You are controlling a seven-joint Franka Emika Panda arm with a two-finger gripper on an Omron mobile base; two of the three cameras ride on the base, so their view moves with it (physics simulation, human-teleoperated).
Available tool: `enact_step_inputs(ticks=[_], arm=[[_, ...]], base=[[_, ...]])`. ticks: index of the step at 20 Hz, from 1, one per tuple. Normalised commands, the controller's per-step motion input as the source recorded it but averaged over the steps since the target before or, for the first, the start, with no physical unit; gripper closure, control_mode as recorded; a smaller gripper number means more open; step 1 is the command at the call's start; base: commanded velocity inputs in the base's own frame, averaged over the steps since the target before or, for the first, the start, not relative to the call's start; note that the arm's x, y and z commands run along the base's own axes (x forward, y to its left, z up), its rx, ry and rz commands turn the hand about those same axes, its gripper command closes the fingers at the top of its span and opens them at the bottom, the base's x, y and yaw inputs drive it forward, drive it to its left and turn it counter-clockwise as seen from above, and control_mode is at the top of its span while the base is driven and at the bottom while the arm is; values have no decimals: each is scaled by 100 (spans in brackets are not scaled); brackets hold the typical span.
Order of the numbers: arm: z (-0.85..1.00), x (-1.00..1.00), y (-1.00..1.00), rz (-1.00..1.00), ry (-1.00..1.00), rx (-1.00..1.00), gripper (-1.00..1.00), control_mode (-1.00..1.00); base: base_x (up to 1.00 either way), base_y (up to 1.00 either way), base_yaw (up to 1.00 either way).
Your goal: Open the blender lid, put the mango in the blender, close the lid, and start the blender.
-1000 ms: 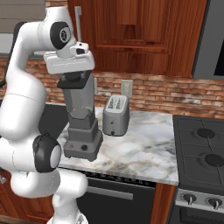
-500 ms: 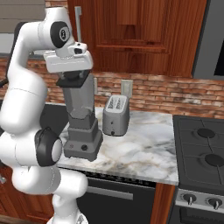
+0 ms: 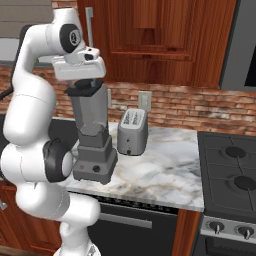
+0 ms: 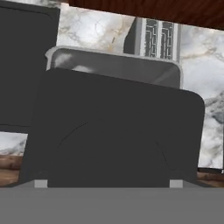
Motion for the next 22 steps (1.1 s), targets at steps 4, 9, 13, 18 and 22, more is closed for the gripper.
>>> enact_step_inputs(ticks=[4, 9, 13, 18, 22], arm=[[0, 33, 1, -3, 0, 0, 100, -100], [0, 29, 0, -1, 0, 0, 100, -100], [0, 13, 0, 0, 0, 0, 100, -100], [0, 13, 0, 0, 0, 0, 100, -100], [-9, 18, 0, 0, 0, 0, 100, -100]], base=[[0, 0, 0], [0, 0, 0], [0, 0, 0], [0, 0, 0], [0, 0, 0]])
